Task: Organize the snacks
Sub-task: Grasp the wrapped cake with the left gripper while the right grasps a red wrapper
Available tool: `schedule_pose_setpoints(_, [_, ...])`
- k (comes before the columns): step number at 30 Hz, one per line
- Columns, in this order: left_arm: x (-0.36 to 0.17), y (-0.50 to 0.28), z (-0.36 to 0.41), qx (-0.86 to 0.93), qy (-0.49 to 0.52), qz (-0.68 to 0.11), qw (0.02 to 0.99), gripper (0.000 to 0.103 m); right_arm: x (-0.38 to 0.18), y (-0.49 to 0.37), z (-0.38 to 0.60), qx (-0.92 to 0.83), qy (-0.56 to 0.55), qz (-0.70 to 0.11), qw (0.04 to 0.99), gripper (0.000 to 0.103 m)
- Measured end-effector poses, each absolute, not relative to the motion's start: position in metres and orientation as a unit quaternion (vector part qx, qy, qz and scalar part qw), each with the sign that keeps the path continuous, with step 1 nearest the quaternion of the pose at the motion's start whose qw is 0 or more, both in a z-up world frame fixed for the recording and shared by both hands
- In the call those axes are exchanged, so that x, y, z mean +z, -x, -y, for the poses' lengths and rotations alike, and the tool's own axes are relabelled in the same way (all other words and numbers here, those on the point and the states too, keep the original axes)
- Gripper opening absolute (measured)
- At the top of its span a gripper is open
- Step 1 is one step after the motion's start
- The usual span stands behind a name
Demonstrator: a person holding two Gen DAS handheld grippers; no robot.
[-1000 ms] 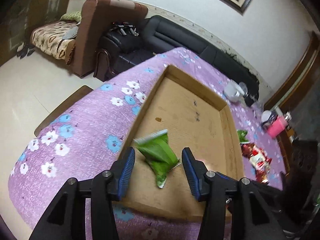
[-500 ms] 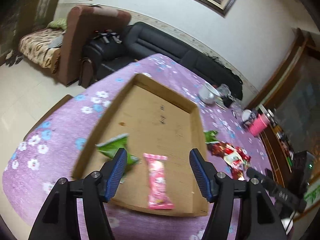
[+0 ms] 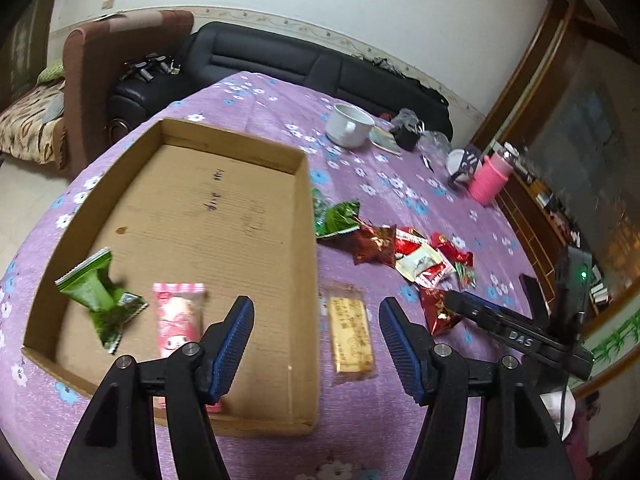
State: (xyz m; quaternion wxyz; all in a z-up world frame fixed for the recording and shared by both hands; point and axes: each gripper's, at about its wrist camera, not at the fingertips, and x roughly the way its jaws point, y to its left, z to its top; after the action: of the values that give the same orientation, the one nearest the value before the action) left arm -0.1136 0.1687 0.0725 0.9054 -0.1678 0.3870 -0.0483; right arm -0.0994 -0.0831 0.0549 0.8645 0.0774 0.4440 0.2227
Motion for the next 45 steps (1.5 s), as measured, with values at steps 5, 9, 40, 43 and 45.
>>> schedule_pose_setpoints(5, [0.069, 0.106, -0.152, -0.057, 0.150, -0.400, 0.902, 0.071, 0.044, 0.097, 0.080, 0.223, -0.078, -0.448, 0.862, 0.050])
schedule_pose_setpoints(9, [0.064, 0.097, -0.134, -0.071, 0.138, -0.411, 0.899, 0.071, 0.040, 0.096, 0.075, 0.223, -0.070, -0.452, 0.861, 0.050])
schedule_pose_setpoints(40, [0.019, 0.064, -0.059, -0.090, -0.038, -0.447, 0.889, 0.082, 0.037, 0.098, 0.081, 0.216, -0.078, -0.452, 0.862, 0.033])
schedule_pose_setpoints(43, [0.023, 0.069, -0.059, -0.145, -0.008, -0.444, 0.884, 0.082, 0.037, 0.099, 0.081, 0.216, -0.080, -0.452, 0.862, 0.033])
schedule_pose_setpoints(45, [0.026, 0.072, -0.059, -0.164, 0.005, -0.440, 0.883, 0.082, 0.037, 0.099, 0.081, 0.216, -0.080, -0.452, 0.862, 0.033])
